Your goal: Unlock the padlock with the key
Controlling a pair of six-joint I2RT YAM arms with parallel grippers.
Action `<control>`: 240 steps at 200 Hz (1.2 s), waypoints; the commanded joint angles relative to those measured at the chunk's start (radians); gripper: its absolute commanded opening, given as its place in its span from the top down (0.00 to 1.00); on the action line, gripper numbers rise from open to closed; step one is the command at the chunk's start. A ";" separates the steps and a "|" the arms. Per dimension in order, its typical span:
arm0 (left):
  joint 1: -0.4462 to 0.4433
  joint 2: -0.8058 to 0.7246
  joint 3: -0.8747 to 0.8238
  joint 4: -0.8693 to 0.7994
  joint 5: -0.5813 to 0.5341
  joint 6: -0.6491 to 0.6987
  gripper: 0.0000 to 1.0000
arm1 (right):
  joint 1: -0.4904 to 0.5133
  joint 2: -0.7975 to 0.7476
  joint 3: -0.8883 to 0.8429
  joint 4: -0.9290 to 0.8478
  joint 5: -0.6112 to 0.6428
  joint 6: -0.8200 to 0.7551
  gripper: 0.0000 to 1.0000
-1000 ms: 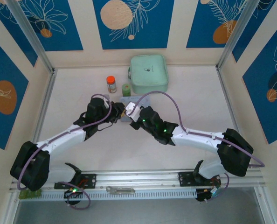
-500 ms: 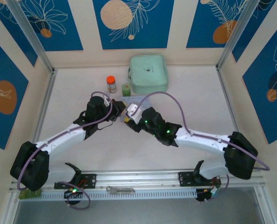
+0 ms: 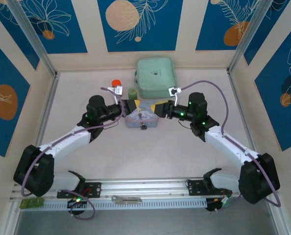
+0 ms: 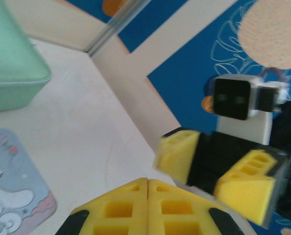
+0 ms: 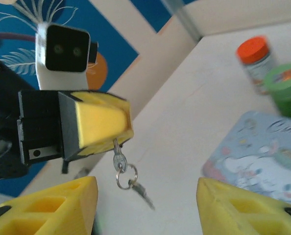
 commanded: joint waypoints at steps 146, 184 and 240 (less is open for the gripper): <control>-0.027 0.006 -0.067 0.299 0.023 -0.044 1.00 | 0.079 0.186 0.036 0.358 -0.205 0.240 0.68; -0.039 0.012 -0.080 0.333 0.015 -0.066 1.00 | 0.088 0.207 0.050 0.383 -0.204 0.251 0.70; -0.048 0.030 -0.095 0.381 -0.009 -0.095 1.00 | 0.093 0.216 0.052 0.393 -0.215 0.253 0.89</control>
